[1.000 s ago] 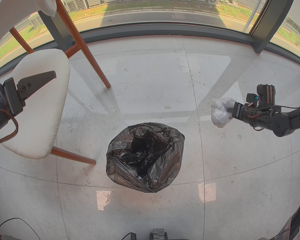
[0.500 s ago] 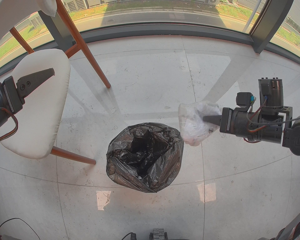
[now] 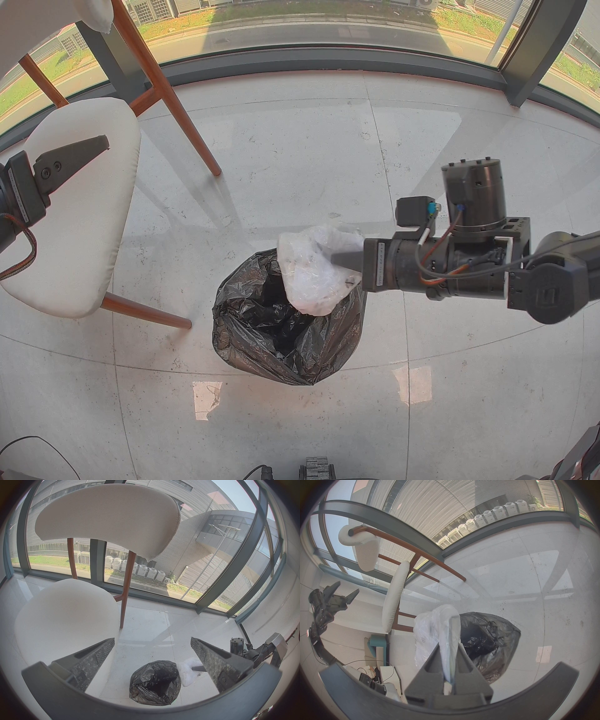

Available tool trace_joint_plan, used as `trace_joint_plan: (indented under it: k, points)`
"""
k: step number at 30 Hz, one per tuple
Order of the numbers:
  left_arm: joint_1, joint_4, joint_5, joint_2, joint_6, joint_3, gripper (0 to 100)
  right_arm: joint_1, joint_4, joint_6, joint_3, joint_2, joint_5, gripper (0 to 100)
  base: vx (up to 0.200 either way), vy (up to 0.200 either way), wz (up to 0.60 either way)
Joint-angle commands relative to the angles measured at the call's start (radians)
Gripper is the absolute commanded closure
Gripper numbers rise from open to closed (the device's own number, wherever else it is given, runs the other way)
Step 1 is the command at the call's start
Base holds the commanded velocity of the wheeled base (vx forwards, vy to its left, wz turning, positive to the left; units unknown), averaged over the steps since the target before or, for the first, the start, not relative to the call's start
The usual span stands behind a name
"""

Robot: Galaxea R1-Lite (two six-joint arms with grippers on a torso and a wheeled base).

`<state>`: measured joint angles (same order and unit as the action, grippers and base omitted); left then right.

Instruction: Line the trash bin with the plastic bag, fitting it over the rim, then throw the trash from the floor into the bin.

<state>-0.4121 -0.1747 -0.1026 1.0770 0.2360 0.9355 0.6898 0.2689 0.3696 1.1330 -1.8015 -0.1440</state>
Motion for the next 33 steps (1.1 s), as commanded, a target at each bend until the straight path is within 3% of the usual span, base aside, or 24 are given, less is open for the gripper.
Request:
trace_joint_plan:
  k: [1,7,8,18,21,24,26,27,29,30,32,33]
  points:
    - [0.007,0.000,0.000,0.004,0.000,0.000,0,0.002,0.001,-0.003,0.082,-0.111,0.006,100,0.000,0.000,0.00]
    - [0.012,0.000,0.001,0.004,-0.020,0.000,0,0.001,0.001,-0.017,0.088,-0.133,0.003,100,0.000,0.000,0.00]
    - [0.012,0.000,0.001,0.004,-0.021,0.000,0,0.001,0.000,-0.018,0.088,-0.133,0.003,0,0.000,0.000,0.00]
    - [0.015,0.000,0.001,0.001,-0.021,-0.003,0,-0.013,0.003,-0.009,0.080,-0.104,0.018,0,0.000,0.000,0.00]
    - [0.044,0.003,-0.002,-0.006,-0.021,-0.006,0,-0.075,0.000,0.015,0.047,0.017,0.095,0,0.000,0.000,0.00]
    - [0.133,0.006,-0.002,-0.062,-0.021,-0.047,0,-0.167,0.000,0.080,-0.032,0.175,0.123,0,0.000,0.000,0.00]
    - [0.159,0.007,-0.002,-0.080,-0.023,-0.063,0,-0.188,-0.002,0.094,-0.050,0.215,0.123,0,0.000,0.000,0.00]
    - [0.208,0.009,-0.002,-0.127,-0.021,-0.116,0,-0.254,-0.010,0.117,-0.107,0.321,0.130,0,0.000,0.000,0.00]
    - [0.219,0.009,-0.002,-0.154,-0.021,-0.142,0,-0.283,-0.008,0.117,-0.137,0.364,0.139,0,0.000,0.000,0.00]
    - [0.225,0.011,-0.005,-0.224,-0.021,-0.208,0,-0.360,-0.002,0.111,-0.220,0.465,0.164,0,0.000,0.000,0.00]
    - [0.225,0.012,-0.008,-0.275,-0.020,-0.259,0,-0.432,0.000,0.097,-0.285,0.537,0.167,0,0.000,0.000,0.00]
    - [0.225,0.012,-0.008,-0.324,-0.020,-0.308,0,-0.513,0.000,0.074,-0.334,0.607,0.166,0,0.000,0.000,0.00]
